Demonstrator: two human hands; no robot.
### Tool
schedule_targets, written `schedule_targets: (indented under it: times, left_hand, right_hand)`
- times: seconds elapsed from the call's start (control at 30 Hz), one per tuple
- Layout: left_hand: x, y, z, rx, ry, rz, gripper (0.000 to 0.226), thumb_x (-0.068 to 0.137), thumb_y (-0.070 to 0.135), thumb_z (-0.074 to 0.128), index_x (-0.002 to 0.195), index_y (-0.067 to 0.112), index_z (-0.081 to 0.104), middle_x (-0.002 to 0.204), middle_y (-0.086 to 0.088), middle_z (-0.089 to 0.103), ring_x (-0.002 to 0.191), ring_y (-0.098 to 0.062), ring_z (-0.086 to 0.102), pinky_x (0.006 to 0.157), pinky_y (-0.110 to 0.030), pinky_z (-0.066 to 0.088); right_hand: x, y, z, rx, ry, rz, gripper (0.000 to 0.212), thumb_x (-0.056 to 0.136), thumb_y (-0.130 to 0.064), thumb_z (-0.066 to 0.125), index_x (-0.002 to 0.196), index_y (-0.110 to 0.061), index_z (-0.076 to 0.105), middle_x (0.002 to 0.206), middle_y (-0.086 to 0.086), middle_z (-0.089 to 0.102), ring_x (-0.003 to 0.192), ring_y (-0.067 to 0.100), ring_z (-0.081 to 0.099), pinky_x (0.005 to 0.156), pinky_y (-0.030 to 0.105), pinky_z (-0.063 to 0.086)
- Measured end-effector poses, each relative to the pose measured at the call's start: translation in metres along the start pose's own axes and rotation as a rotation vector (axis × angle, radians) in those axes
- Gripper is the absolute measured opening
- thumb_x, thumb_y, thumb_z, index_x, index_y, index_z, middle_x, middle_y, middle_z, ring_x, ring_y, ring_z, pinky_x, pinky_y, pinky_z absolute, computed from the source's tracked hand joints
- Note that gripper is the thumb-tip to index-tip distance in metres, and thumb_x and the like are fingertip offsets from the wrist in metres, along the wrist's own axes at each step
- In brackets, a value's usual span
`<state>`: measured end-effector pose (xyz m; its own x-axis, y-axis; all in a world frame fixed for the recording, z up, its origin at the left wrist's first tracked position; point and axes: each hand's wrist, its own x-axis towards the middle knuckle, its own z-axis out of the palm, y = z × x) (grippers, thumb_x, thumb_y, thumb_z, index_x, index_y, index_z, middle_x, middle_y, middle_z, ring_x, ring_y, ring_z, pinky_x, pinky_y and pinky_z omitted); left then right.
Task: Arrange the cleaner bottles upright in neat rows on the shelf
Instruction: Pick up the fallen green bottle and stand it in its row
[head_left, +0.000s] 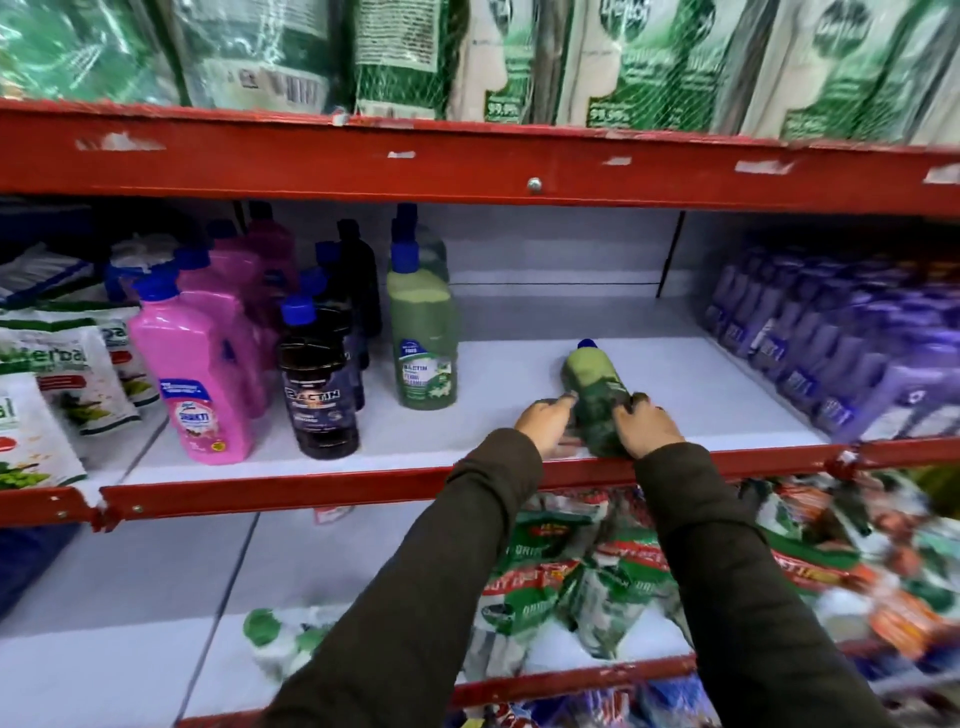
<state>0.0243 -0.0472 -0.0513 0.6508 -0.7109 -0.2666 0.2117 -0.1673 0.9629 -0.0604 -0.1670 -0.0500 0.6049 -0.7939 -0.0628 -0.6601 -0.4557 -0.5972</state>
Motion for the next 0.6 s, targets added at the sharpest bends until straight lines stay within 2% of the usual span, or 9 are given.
schedule_targets:
  times: [0.07,0.13,0.23,0.3,0.37,0.43,0.47,0.53,0.6]
  left_hand:
    - [-0.003,0.005,0.001,-0.075,-0.021,-0.037,0.053,0.098,0.036,0.044,0.137,0.000,0.044,0.133,-0.023,0.056,0.082,-0.030,0.064,0.071,-0.037,0.056]
    - [-0.008,0.006,-0.001,-0.102,-0.023,-0.038,0.050,0.099,0.033,0.045,0.132,-0.004,0.047,0.125,-0.025,0.059,0.077,-0.025,0.064,0.068,-0.034,0.056]
    - [-0.020,0.007,-0.004,-0.108,0.005,0.043,0.033,0.099,0.026,0.047,0.122,0.003,0.053,0.119,-0.024,0.062,0.074,-0.021,0.065,0.064,-0.026,0.057]
    - [-0.028,0.006,-0.005,-0.177,0.067,0.128,0.025,0.098,0.019,0.049,0.119,0.006,0.055,0.114,-0.024,0.063,0.075,-0.018,0.064,0.063,-0.022,0.057]
    - [-0.037,0.003,-0.005,-0.224,0.138,0.234,0.029,0.097,0.015,0.052,0.122,0.002,0.058,0.109,-0.017,0.065,0.082,-0.019,0.065,0.072,-0.026,0.058]
    - [-0.046,-0.003,-0.009,-0.170,0.245,0.360,0.031,0.093,0.016,0.059,0.121,0.005,0.063,0.103,-0.008,0.069,0.089,-0.017,0.067,0.085,-0.032,0.057]
    - [-0.052,-0.005,-0.014,-0.120,0.303,0.420,0.029,0.091,0.017,0.063,0.118,0.009,0.066,0.100,-0.002,0.071,0.087,-0.009,0.068,0.087,-0.028,0.056]
    - [-0.064,-0.006,-0.026,-0.053,0.381,0.504,0.029,0.089,0.017,0.065,0.117,0.013,0.068,0.097,0.007,0.071,0.082,0.006,0.066,0.081,-0.013,0.053]
    - [-0.074,-0.009,-0.044,0.001,0.454,0.542,0.034,0.090,0.015,0.064,0.124,0.013,0.063,0.106,0.003,0.069,0.089,0.002,0.065,0.079,-0.007,0.050]
  right_hand:
    - [0.002,0.002,-0.002,0.073,0.000,-0.030,0.044,0.097,-0.031,0.047,0.126,0.003,0.050,0.128,0.036,0.056,0.121,0.047,0.055,0.099,0.045,0.043]
    - [0.002,0.006,-0.001,0.145,-0.007,-0.044,0.048,0.097,-0.034,0.049,0.131,-0.001,0.048,0.130,0.032,0.057,0.121,0.045,0.055,0.101,0.045,0.045]
    - [-0.004,0.010,0.000,0.295,0.010,-0.071,0.064,0.094,-0.039,0.057,0.147,-0.007,0.038,0.138,0.025,0.055,0.126,0.040,0.055,0.107,0.048,0.044]
    - [-0.011,0.008,0.000,0.489,0.021,-0.137,0.069,0.092,-0.035,0.063,0.149,-0.007,0.034,0.141,0.022,0.054,0.126,0.035,0.057,0.108,0.048,0.046]
    - [-0.022,0.004,0.001,0.651,0.042,-0.209,0.071,0.091,-0.028,0.067,0.150,-0.006,0.034,0.142,0.019,0.052,0.126,0.028,0.055,0.109,0.045,0.046]
    - [-0.036,-0.002,0.007,0.729,0.073,-0.284,0.078,0.083,-0.037,0.075,0.148,-0.014,0.039,0.143,0.014,0.052,0.128,0.028,0.056,0.108,0.048,0.049]
    - [-0.043,-0.005,0.011,0.761,0.075,-0.313,0.082,0.076,-0.045,0.078,0.146,-0.020,0.042,0.141,0.010,0.053,0.124,0.029,0.060,0.103,0.049,0.052]
    - [-0.054,-0.016,0.023,0.785,0.065,-0.373,0.081,0.069,-0.052,0.080,0.140,-0.031,0.048,0.136,0.005,0.055,0.113,0.031,0.066,0.094,0.050,0.058]
    - [-0.066,-0.032,0.038,0.775,0.064,-0.443,0.073,0.070,-0.048,0.081,0.135,-0.036,0.050,0.133,0.003,0.056,0.114,0.028,0.066,0.094,0.050,0.057]
